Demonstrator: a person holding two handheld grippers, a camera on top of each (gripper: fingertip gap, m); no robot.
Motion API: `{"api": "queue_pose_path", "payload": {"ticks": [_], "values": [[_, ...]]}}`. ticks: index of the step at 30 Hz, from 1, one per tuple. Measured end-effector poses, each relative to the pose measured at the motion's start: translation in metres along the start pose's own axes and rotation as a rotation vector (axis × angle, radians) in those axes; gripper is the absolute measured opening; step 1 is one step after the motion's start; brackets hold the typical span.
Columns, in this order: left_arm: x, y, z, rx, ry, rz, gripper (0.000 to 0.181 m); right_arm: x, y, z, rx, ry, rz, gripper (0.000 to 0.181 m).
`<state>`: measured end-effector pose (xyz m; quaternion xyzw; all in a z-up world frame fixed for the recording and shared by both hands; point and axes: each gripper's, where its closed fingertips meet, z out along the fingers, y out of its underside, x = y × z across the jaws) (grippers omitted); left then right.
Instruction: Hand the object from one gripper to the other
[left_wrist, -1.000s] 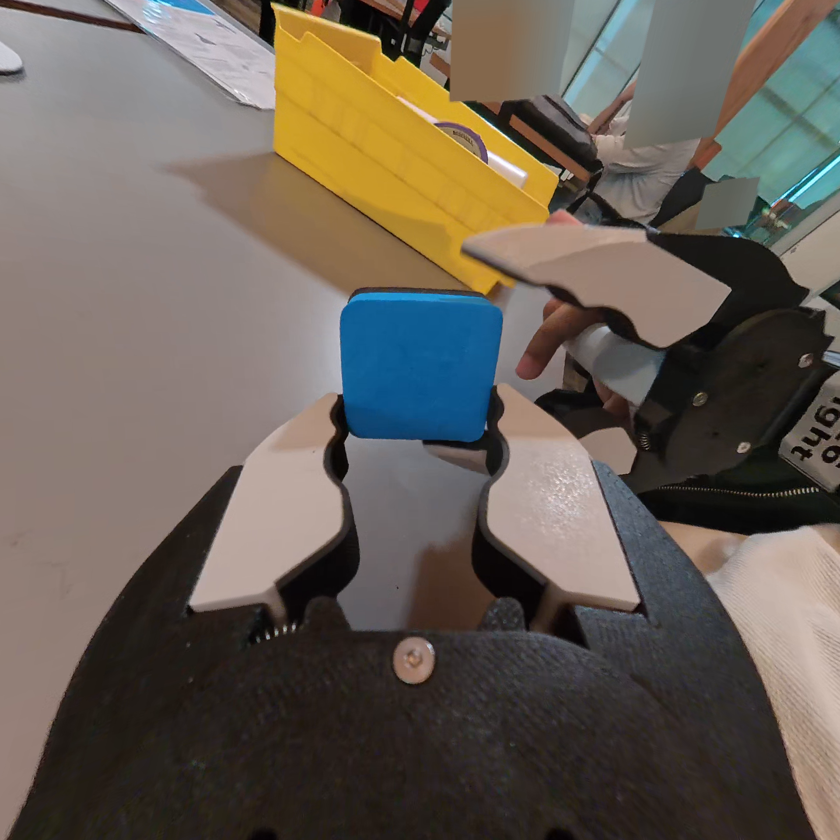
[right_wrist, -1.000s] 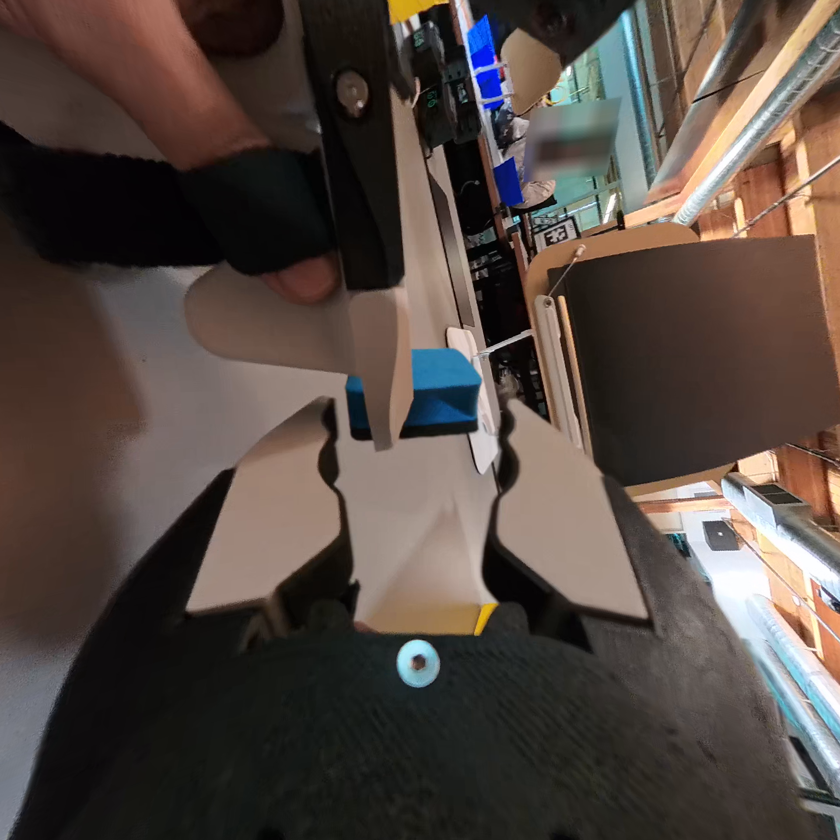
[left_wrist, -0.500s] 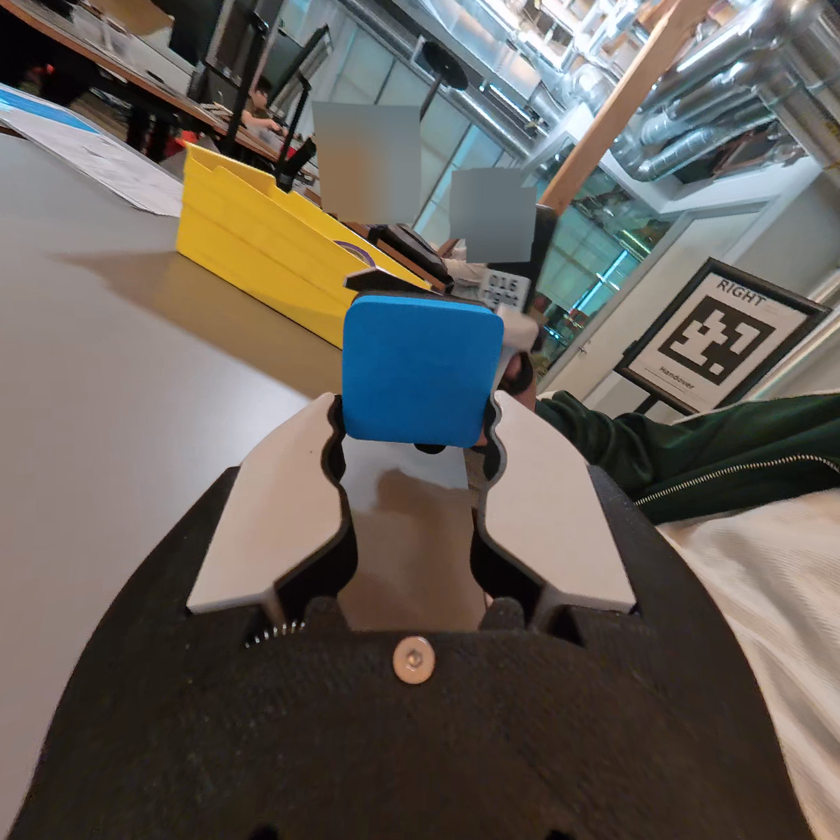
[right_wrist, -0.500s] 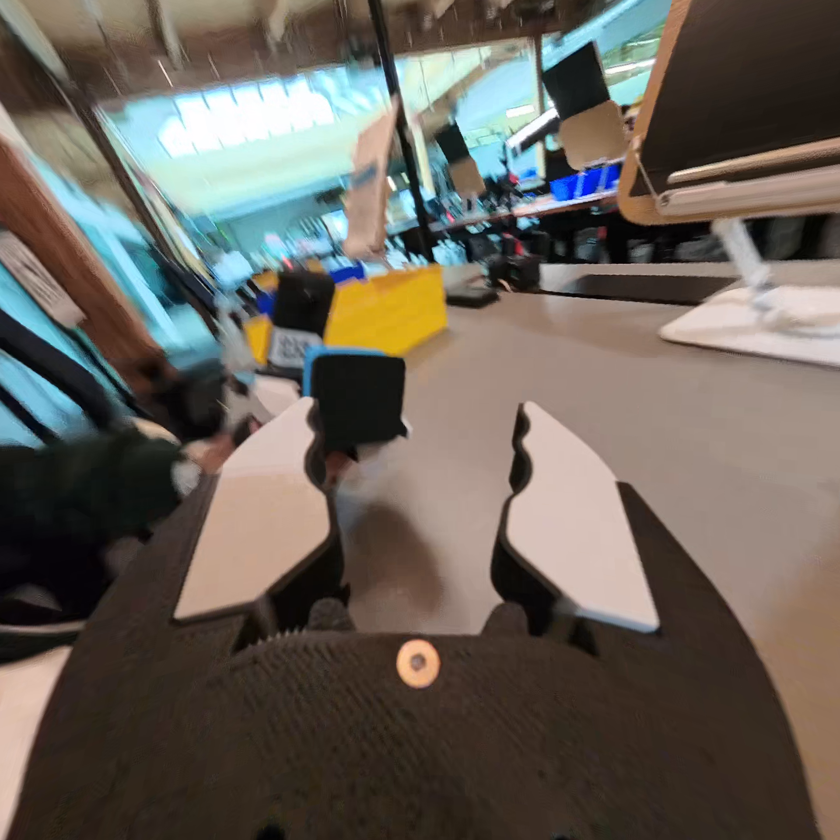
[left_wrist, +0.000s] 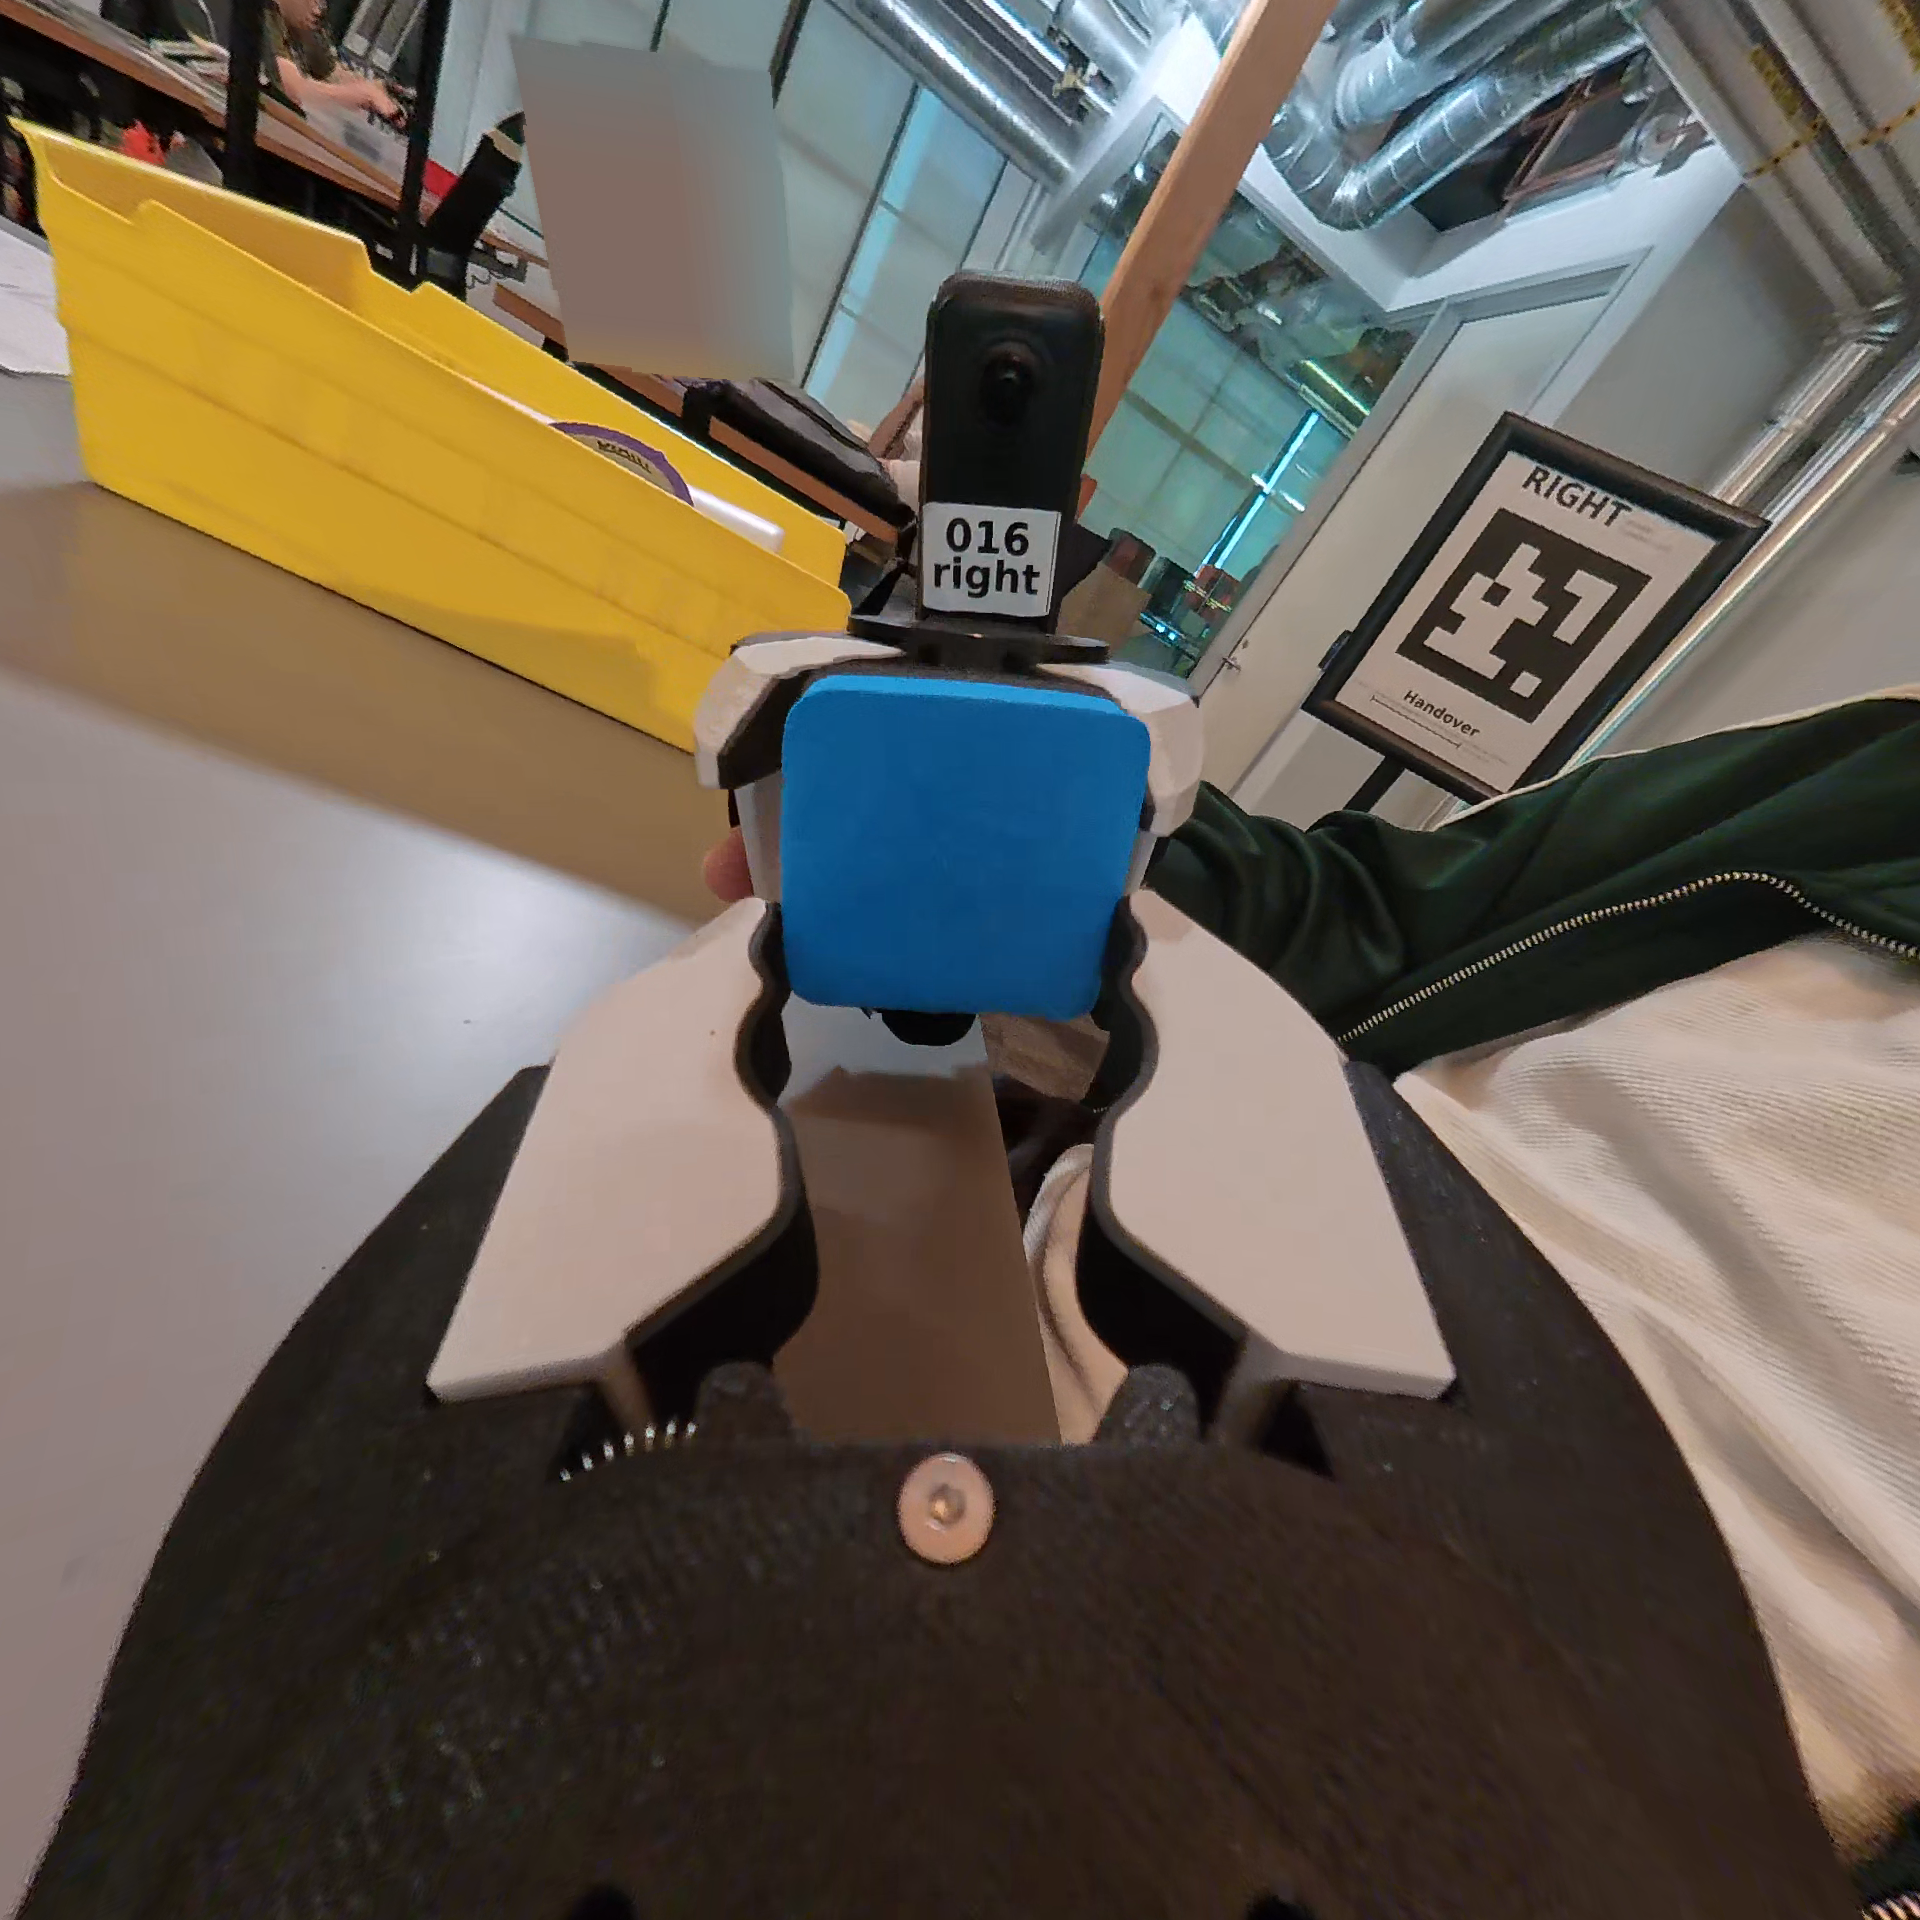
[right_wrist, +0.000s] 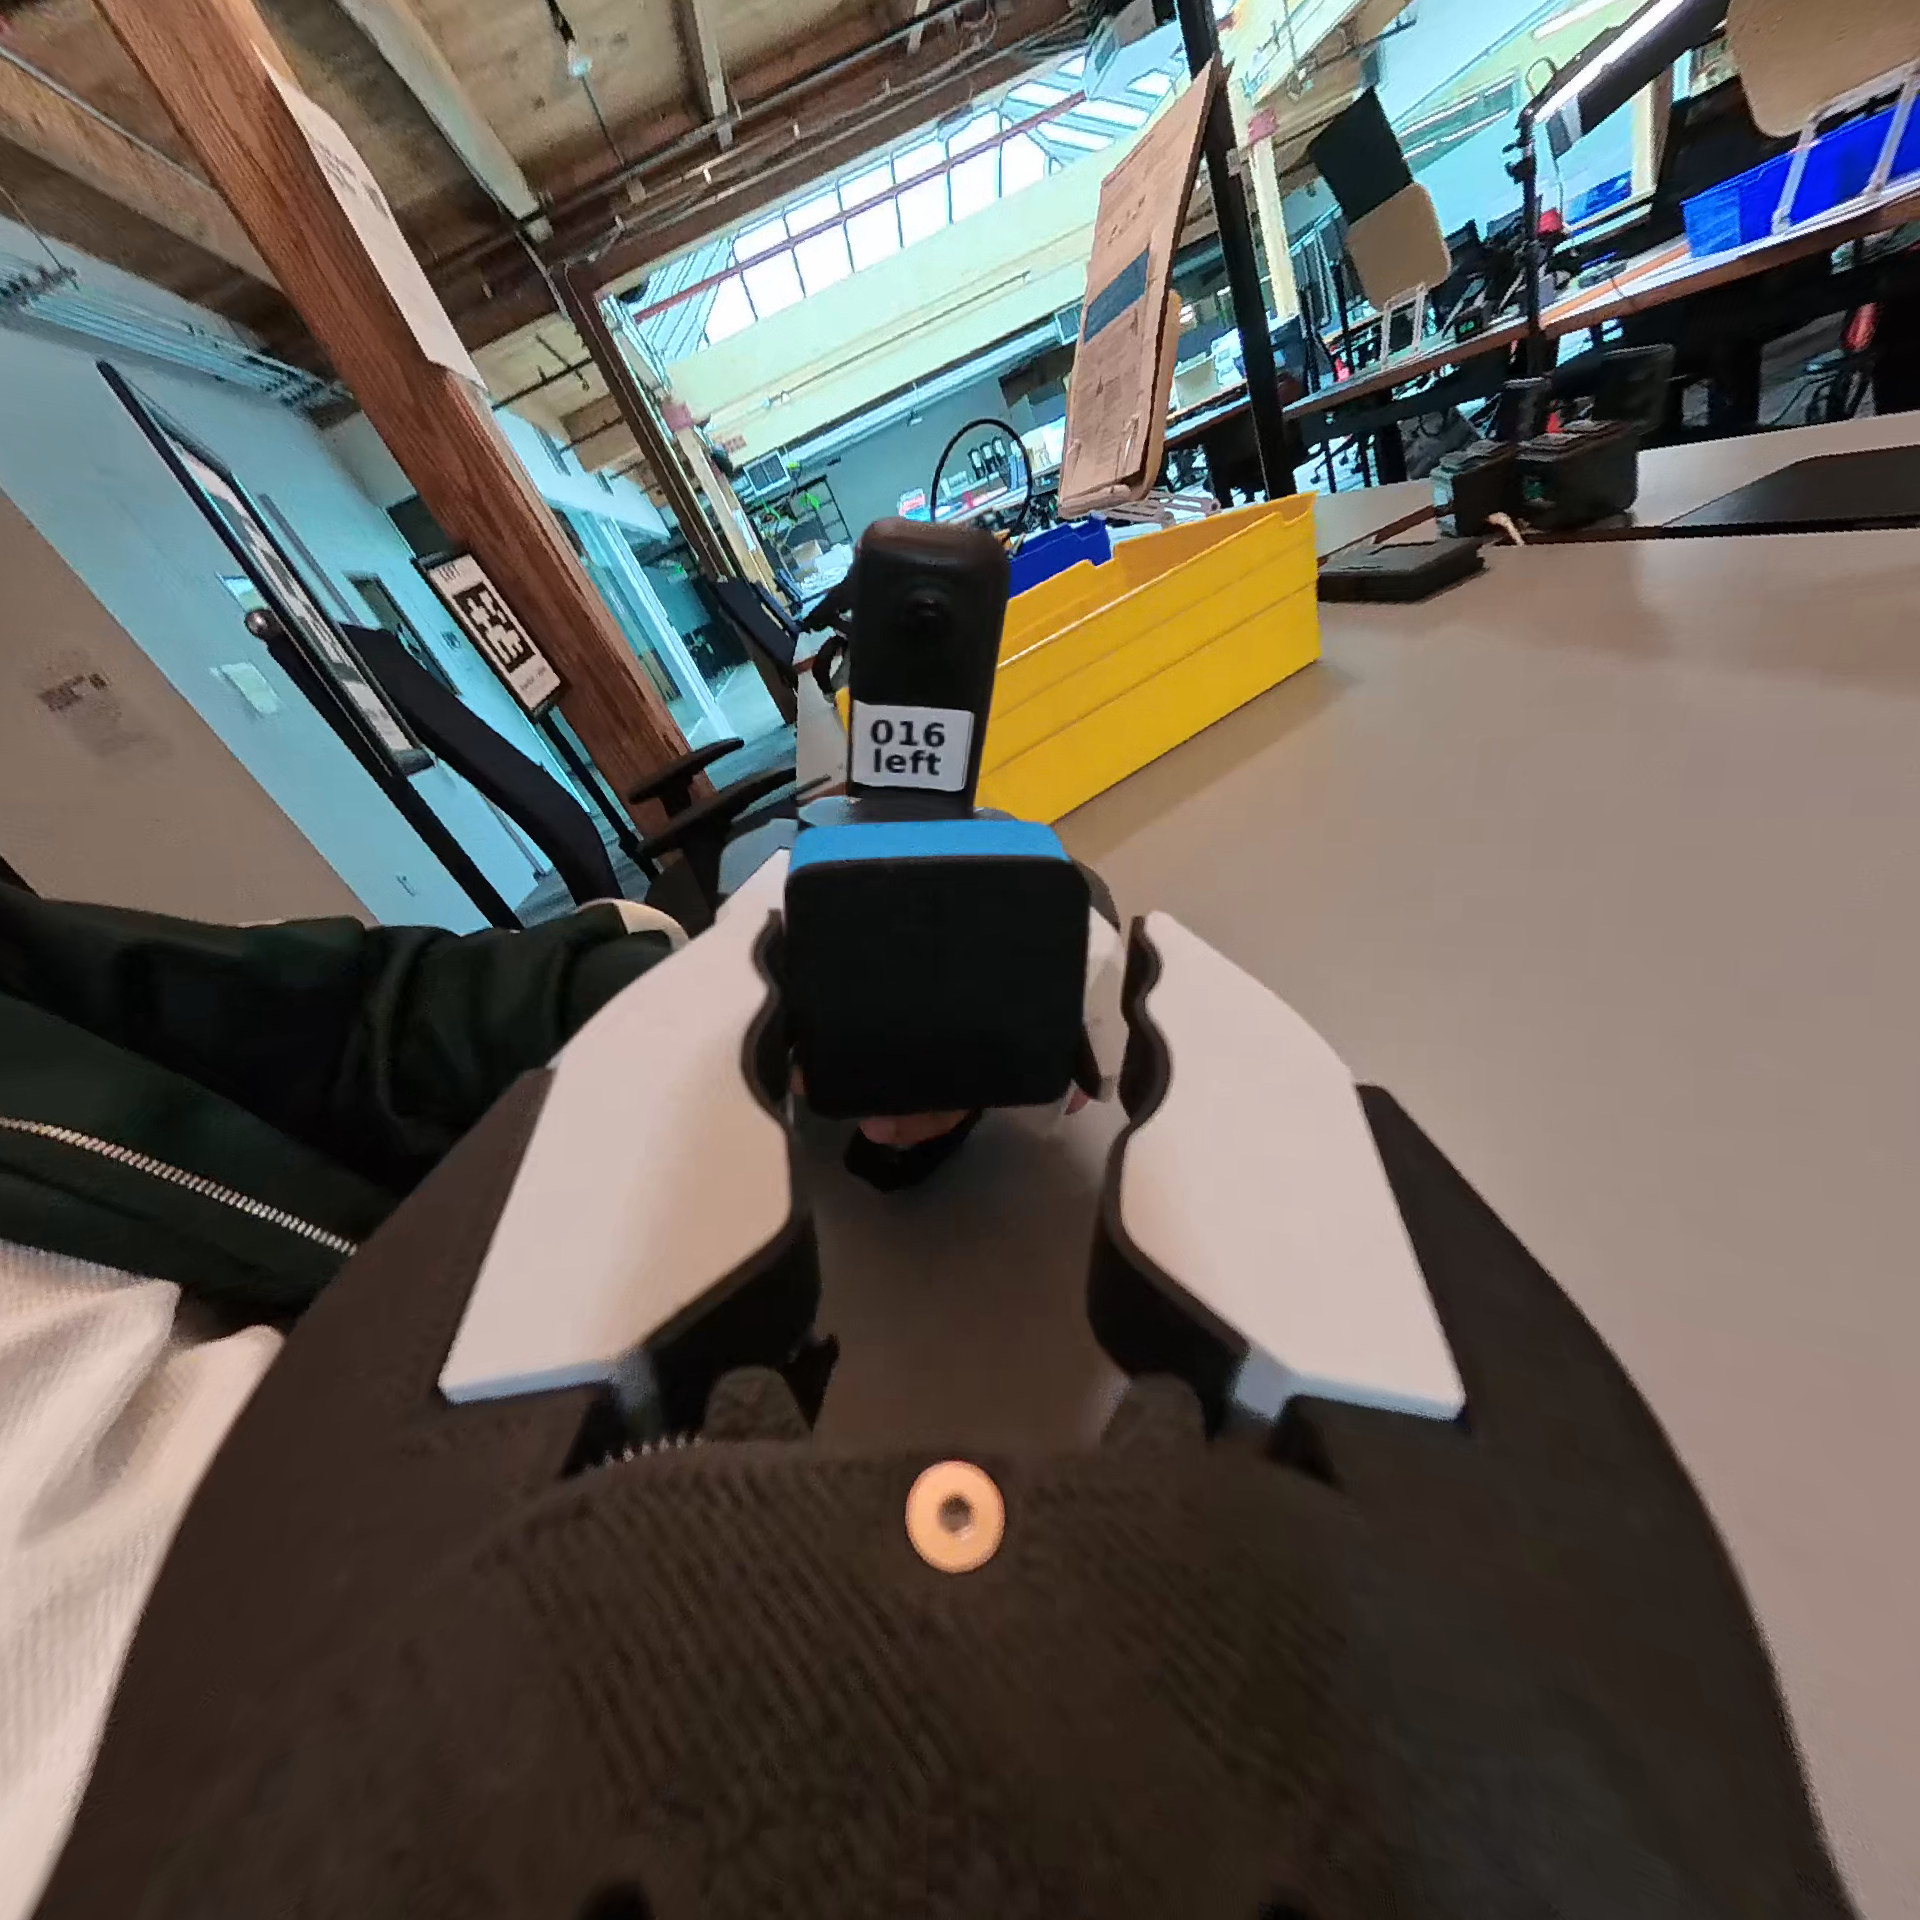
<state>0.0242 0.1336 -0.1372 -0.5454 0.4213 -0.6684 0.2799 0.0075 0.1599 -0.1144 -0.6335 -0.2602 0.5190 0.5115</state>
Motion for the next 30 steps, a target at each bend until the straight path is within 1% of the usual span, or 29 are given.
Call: {"api": "queue_pose_path", "payload": {"ticks": [3,9,12,15,18,21,23,26,28,30], "values": [[-0.001,0.000,0.000,-0.001,-0.003,-0.005,0.060,-0.003,0.000,0.000,-0.009,-0.010,-0.012,0.055],[-0.002,0.000,0.001,0.006,-0.012,-0.002,0.061,-0.002,0.000,-0.001,-0.010,-0.007,-0.013,0.055],[-0.005,-0.001,0.000,0.013,-0.032,0.002,0.068,-0.001,-0.006,-0.004,0.026,-0.006,-0.003,0.054],[-0.009,-0.006,-0.003,0.044,-0.071,0.028,0.075,0.003,-0.012,-0.009,0.065,-0.010,0.046,0.055],[-0.014,-0.016,-0.008,0.087,-0.141,0.104,0.087,0.006,-0.016,-0.013,0.099,-0.049,0.146,0.054],[-0.015,-0.025,-0.011,0.116,-0.218,0.243,0.118,0.008,-0.017,-0.015,0.125,-0.112,0.301,0.054],[-0.015,-0.026,-0.011,0.095,-0.272,0.366,0.124,0.010,-0.014,-0.015,0.124,-0.158,0.415,0.055],[-0.010,-0.022,-0.007,0.024,-0.308,0.548,0.119,0.006,-0.009,-0.012,0.101,-0.247,0.568,0.055],[-0.005,-0.017,-0.003,-0.010,-0.298,0.615,0.111,0.002,-0.005,-0.010,0.080,-0.296,0.640,0.055],[0.000,-0.013,0.000,-0.034,-0.283,0.664,0.099,-0.002,0.000,-0.007,0.048,-0.332,0.695,0.055]]}}
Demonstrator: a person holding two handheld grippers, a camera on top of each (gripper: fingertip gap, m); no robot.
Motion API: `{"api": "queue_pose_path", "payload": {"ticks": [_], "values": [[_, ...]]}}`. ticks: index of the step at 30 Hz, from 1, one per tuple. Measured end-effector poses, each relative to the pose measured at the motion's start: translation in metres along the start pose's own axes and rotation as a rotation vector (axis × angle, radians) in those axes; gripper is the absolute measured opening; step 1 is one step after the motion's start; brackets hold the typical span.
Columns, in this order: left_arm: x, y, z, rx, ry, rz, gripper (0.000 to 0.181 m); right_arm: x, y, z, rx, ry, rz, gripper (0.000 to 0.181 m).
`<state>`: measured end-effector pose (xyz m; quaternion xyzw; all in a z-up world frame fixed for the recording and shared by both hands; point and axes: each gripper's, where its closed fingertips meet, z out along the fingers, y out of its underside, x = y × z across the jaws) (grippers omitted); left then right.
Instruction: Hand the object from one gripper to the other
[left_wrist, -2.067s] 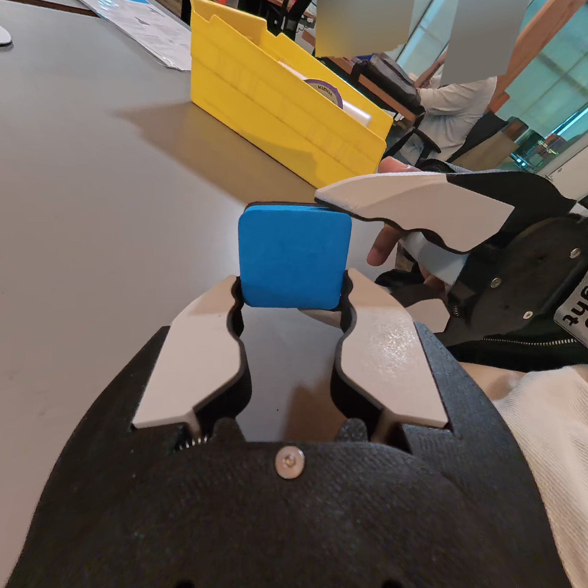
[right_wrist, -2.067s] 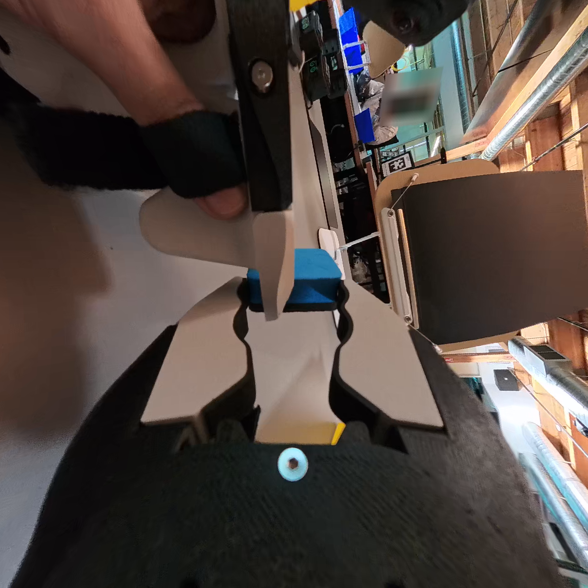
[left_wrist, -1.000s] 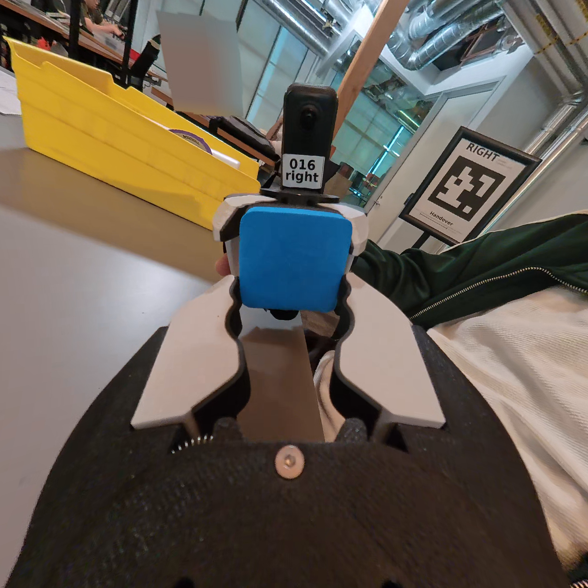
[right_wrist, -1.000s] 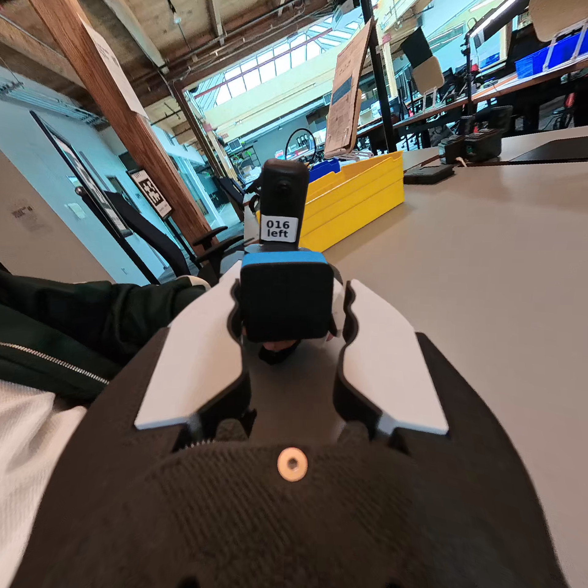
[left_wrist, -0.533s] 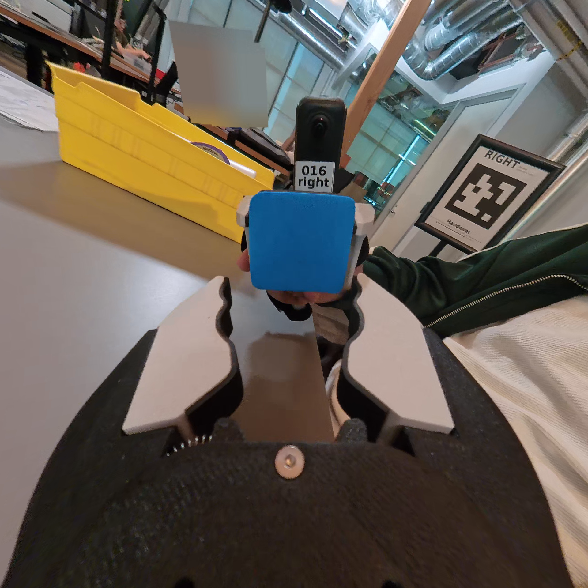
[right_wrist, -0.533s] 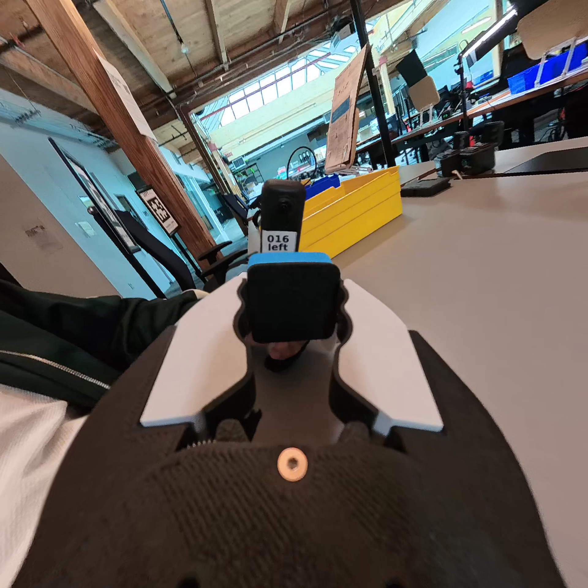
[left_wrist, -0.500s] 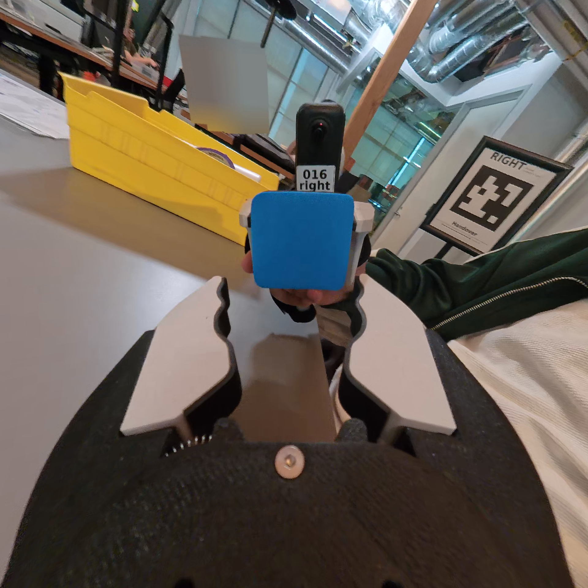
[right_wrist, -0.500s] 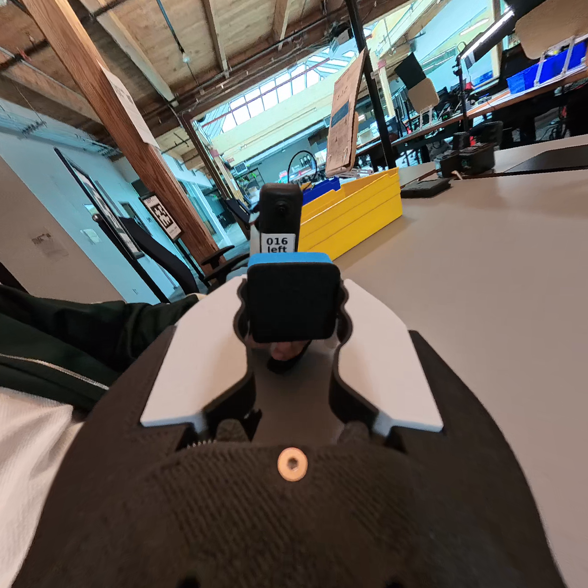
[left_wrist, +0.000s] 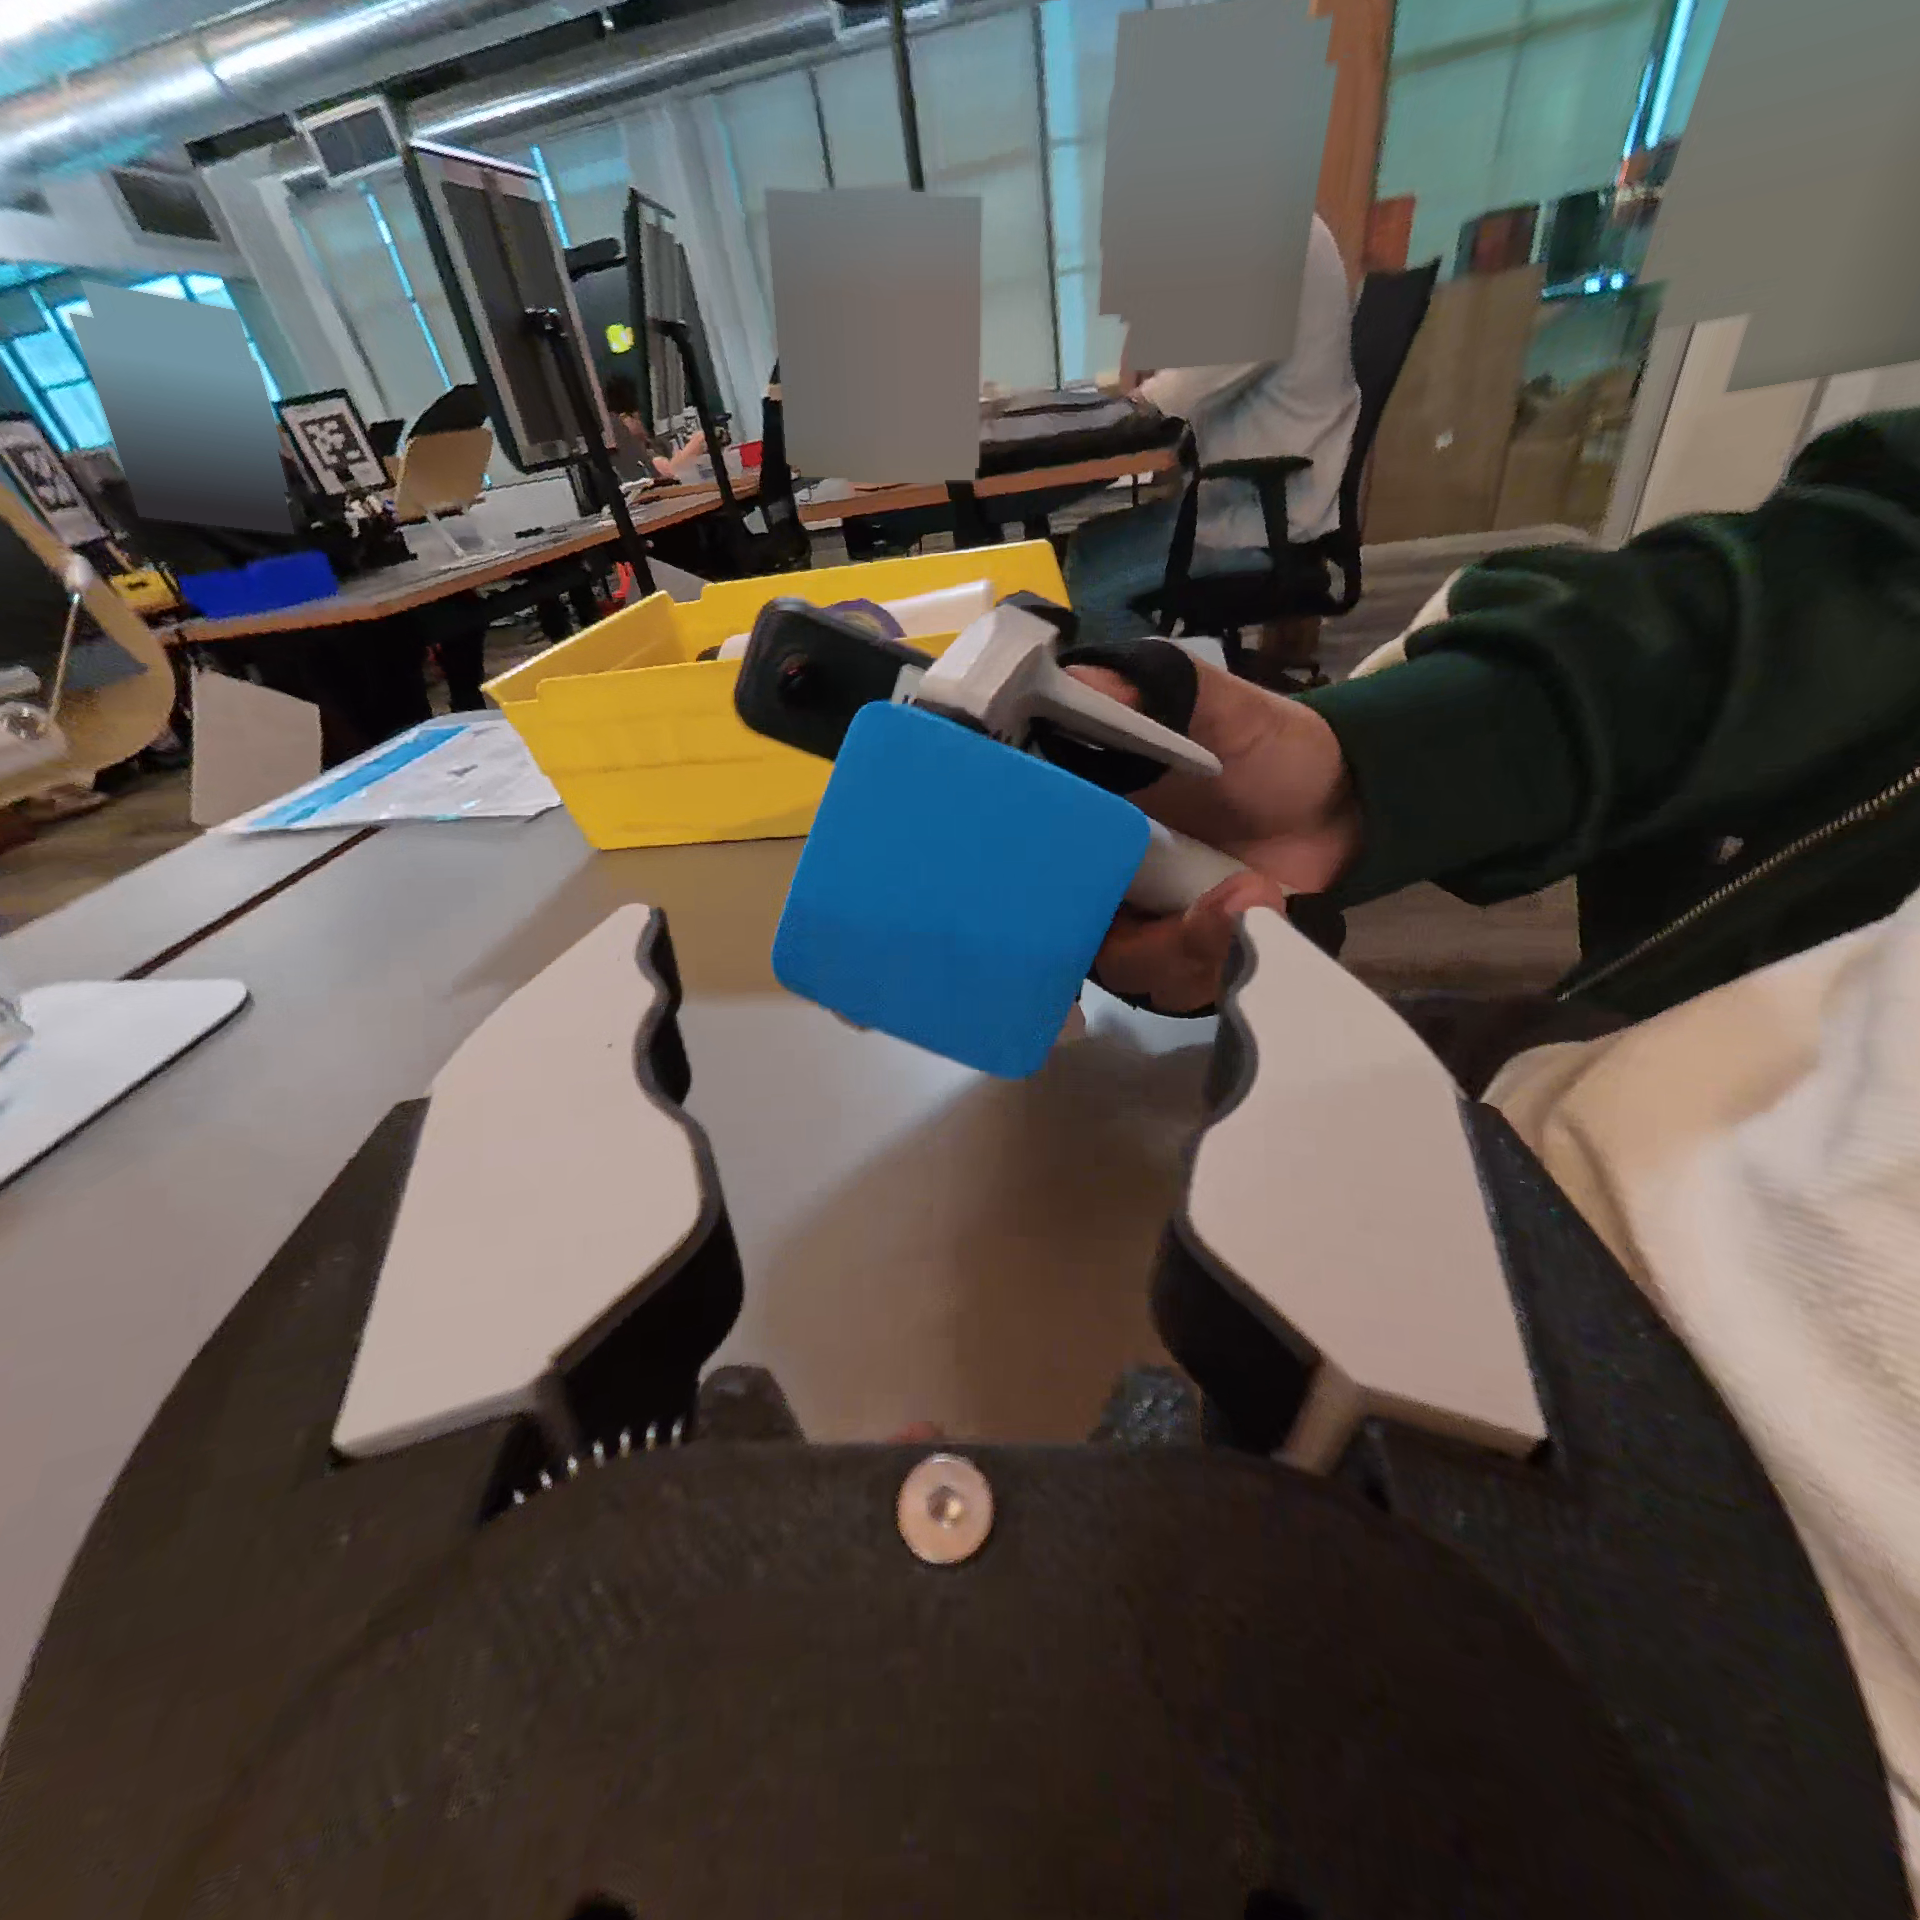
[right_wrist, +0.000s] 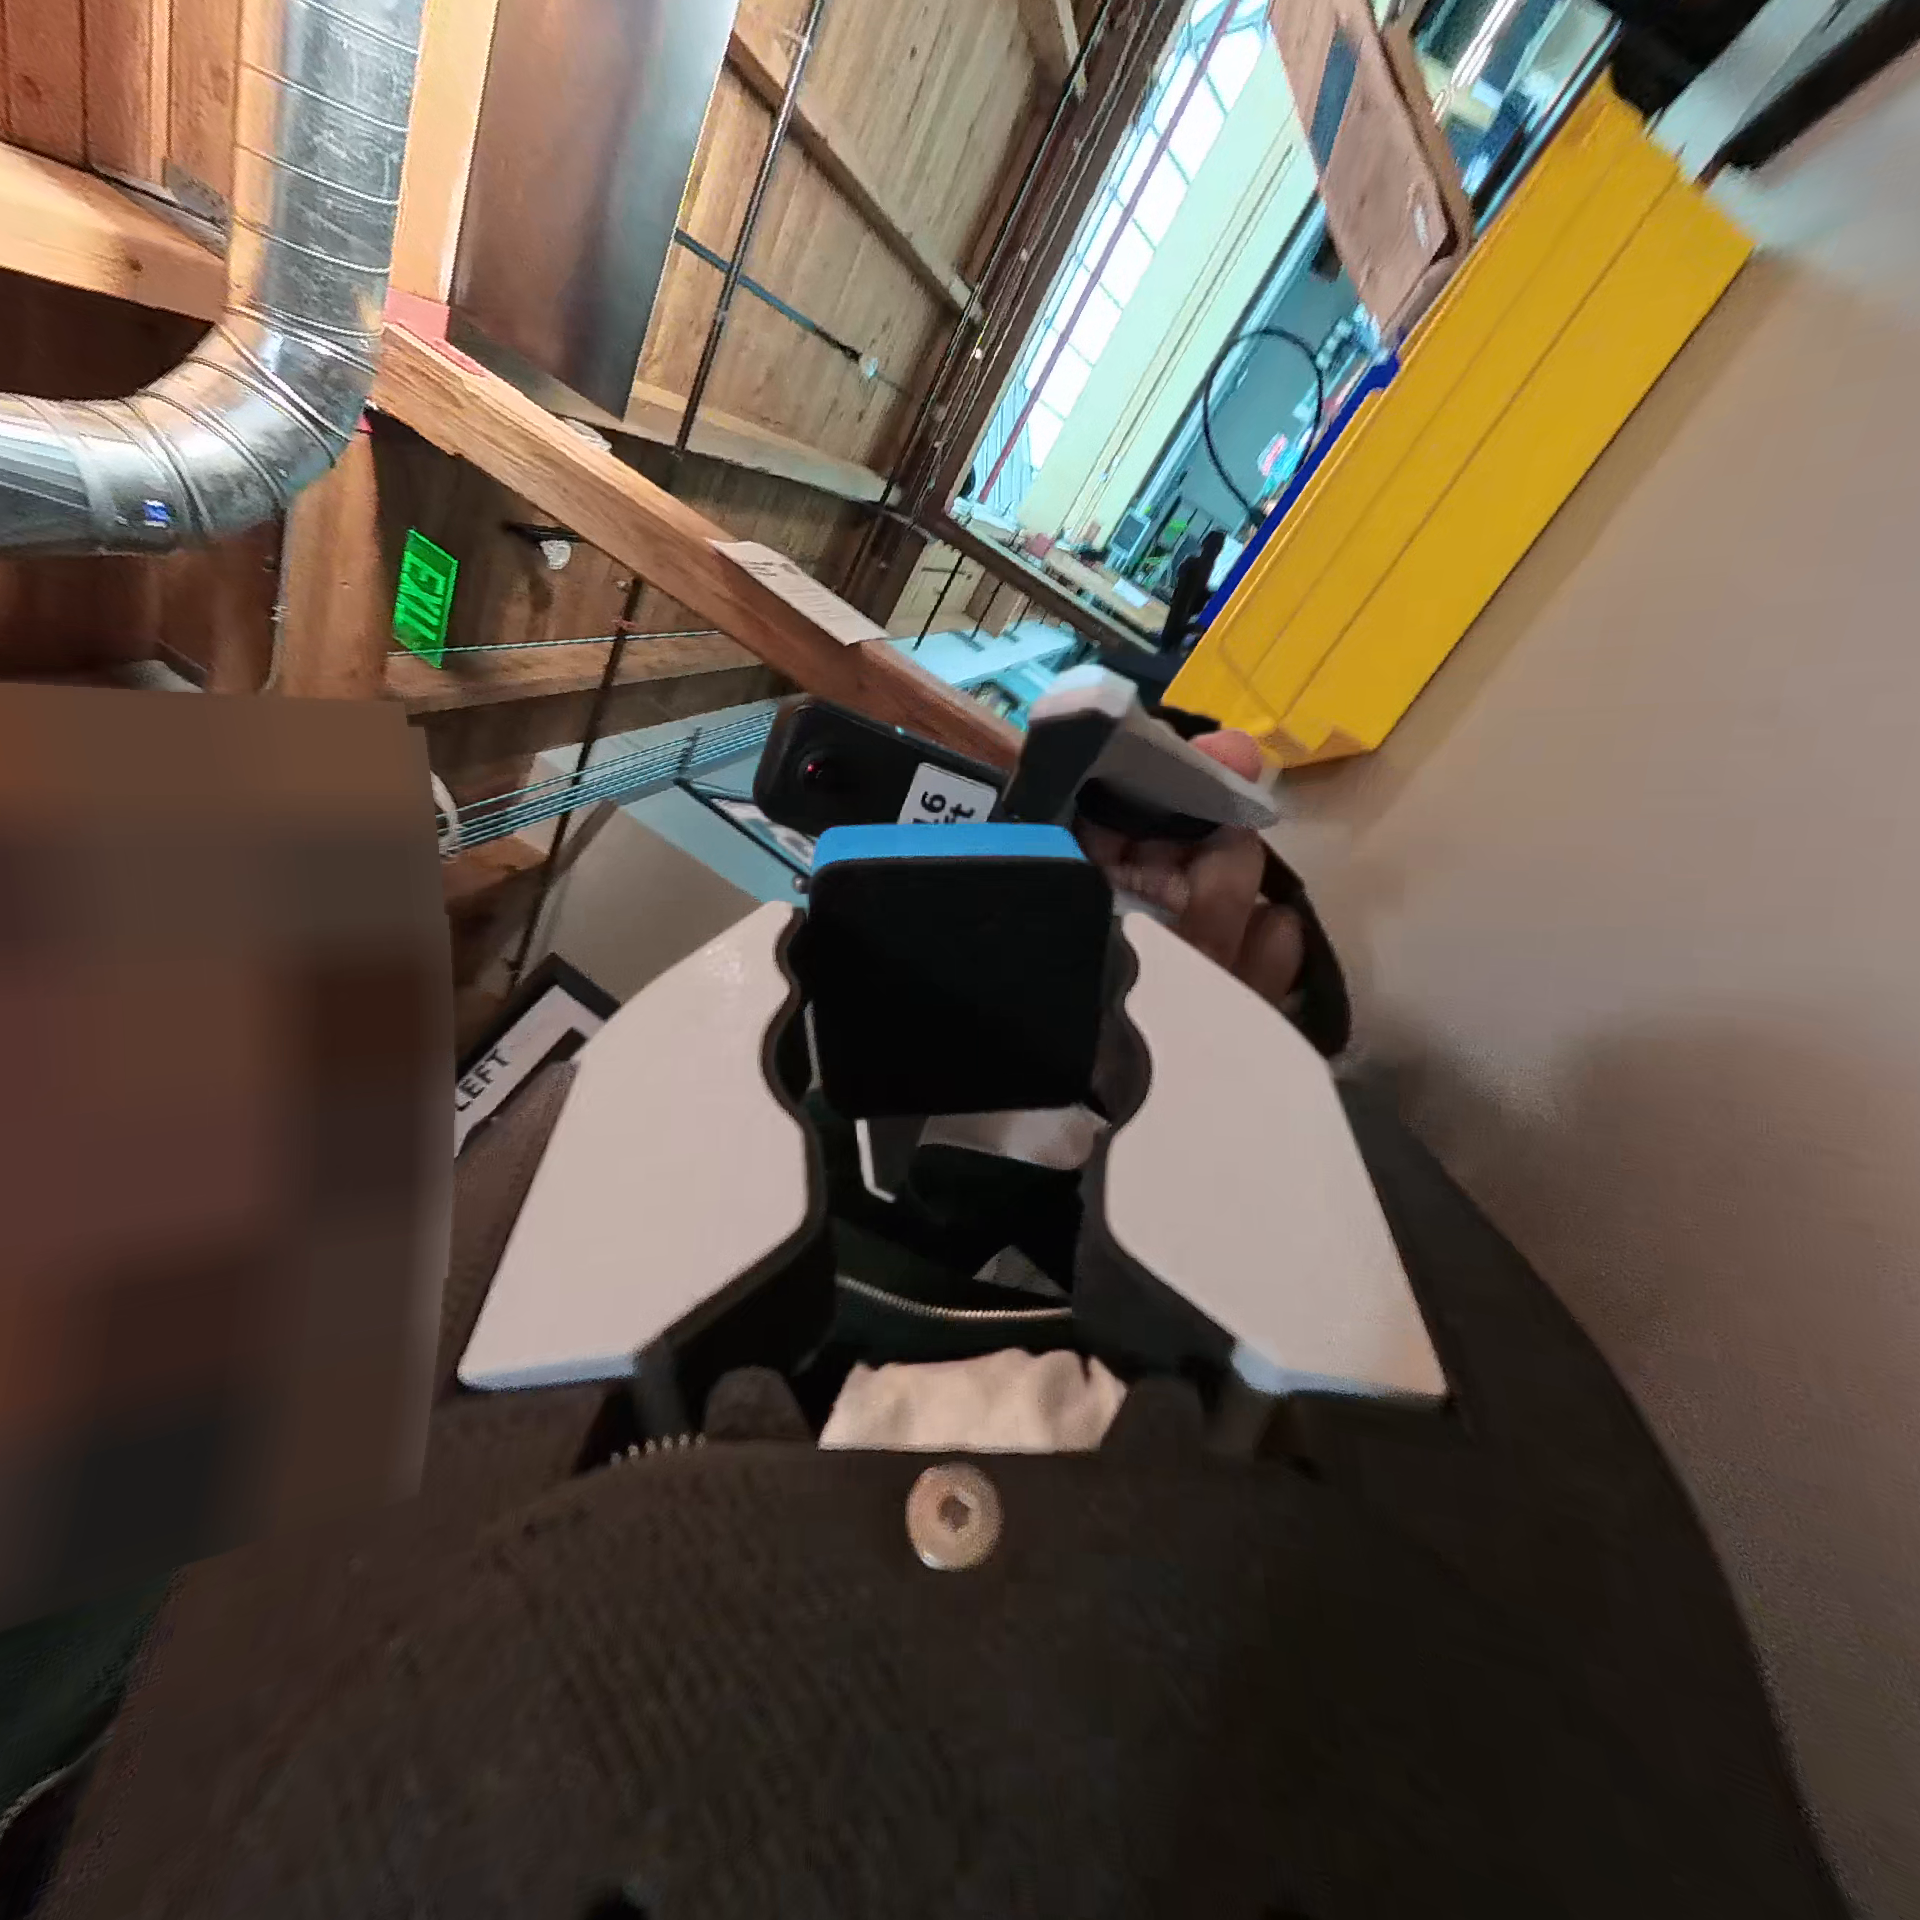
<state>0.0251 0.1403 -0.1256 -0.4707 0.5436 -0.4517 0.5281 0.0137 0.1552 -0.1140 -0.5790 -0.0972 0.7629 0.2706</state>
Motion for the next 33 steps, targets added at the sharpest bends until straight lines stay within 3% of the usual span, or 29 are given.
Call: {"api": "queue_pose_path", "payload": {"ticks": [6,13,18,20,24,33], "values": [[0.008,0.003,0.000,-0.038,0.020,0.071,0.061,0.002,0.011,0.005,-0.052,-0.040,0.099,0.055],[-0.005,0.008,-0.003,-0.058,-0.010,-0.023,0.060,0.020,0.010,0.006,-0.032,0.105,-0.012,0.077],[-0.035,0.029,-0.012,-0.279,-0.236,0.151,0.060,0.041,-0.002,-0.007,-0.018,0.357,-0.244,0.085],[-0.039,0.040,-0.013,-0.387,-0.274,0.246,0.060,0.045,-0.011,-0.015,-0.008,0.455,-0.356,0.081],[-0.032,0.056,-0.006,-0.496,-0.261,0.263,0.060,0.044,-0.017,-0.021,-0.021,0.552,-0.486,0.063],[-0.031,0.066,-0.005,-0.574,-0.280,0.265,0.061,0.064,0.017,-0.015,-0.244,0.624,-0.478,0.040]]}}
